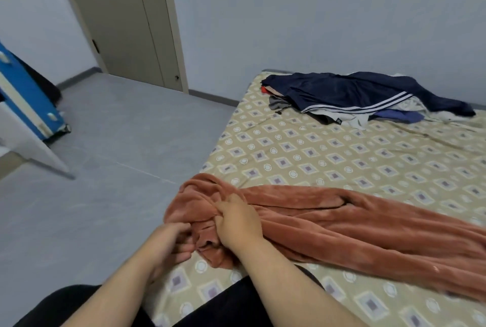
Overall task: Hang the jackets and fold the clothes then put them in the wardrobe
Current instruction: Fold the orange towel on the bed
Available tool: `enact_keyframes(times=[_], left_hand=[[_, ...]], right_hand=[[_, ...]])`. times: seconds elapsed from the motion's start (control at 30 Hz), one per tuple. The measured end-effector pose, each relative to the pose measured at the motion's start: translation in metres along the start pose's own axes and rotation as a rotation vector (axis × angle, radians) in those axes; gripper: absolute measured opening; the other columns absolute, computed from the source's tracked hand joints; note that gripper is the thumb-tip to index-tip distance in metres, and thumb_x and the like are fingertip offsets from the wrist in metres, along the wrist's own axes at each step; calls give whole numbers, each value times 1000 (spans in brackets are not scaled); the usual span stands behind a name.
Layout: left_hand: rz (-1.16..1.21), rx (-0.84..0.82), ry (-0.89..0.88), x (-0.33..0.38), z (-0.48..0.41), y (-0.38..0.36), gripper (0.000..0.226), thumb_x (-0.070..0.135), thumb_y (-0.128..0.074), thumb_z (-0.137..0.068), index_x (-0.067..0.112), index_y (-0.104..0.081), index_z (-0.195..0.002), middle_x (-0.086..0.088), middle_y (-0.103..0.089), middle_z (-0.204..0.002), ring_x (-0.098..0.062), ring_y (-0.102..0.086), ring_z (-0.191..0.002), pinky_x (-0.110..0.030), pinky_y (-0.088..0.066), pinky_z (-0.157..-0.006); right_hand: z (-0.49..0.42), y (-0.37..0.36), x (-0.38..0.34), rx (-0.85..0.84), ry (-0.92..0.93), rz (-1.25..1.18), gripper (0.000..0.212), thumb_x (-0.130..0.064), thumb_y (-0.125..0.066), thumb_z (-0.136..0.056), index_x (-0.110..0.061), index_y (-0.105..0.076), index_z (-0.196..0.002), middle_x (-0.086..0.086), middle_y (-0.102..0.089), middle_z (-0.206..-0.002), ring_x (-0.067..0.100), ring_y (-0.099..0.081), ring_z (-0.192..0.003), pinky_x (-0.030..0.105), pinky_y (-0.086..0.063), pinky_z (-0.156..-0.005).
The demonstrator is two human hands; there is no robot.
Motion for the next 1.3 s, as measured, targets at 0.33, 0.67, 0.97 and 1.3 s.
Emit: enact_keyframes(times=[0.33,0.67,0.97,1.3], left_hand=[[212,-248,-187,22,-5,-48,20,3,-68,-83,11,-75,-100,-17,-75,-101,-31,-72,-89,-38,-56,-82],[-552,666,-856,93,23,68,40,2,-54,-76,19,-74,-106,-10,-60,-102,-36,-50,-102,-45,-41,-96],[-1222,102,-776,37,-20,-32,64,50,-49,-92,35,-34,-151,4,-19,-164,-18,-13,-151,-42,-9,-122],[-1103,83,-668,62,-60,-20,63,47,-44,-99,30,-23,-156,-1,-7,-167,-25,-28,-146,-37,-26,-118]], right_hand=[[18,61,78,642,-577,-885,20,-18,-60,-91,-18,-77,-82,-9,-73,-74,7,-63,-75,30,-52,-78],[23,81,86,777,-576,-714,24,-25,-58,-95,-8,-64,-79,-10,-60,-71,8,-51,-69,30,-40,-73],[5,40,54,286,-496,-644,19,-25,-46,-99,-22,-62,-107,-7,-65,-98,14,-65,-88,32,-49,-81],[26,73,168,-17,-496,108,48,-27,-59,-93,-25,-53,-141,6,-55,-141,30,-50,-130,38,-40,-107]])
Point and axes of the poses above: each hand's wrist, its own z-axis away from the middle knuckle, its own y-axis out of the back of the hand, x = y × z, the point moved 7 cm from there along -z, towards the middle knuckle
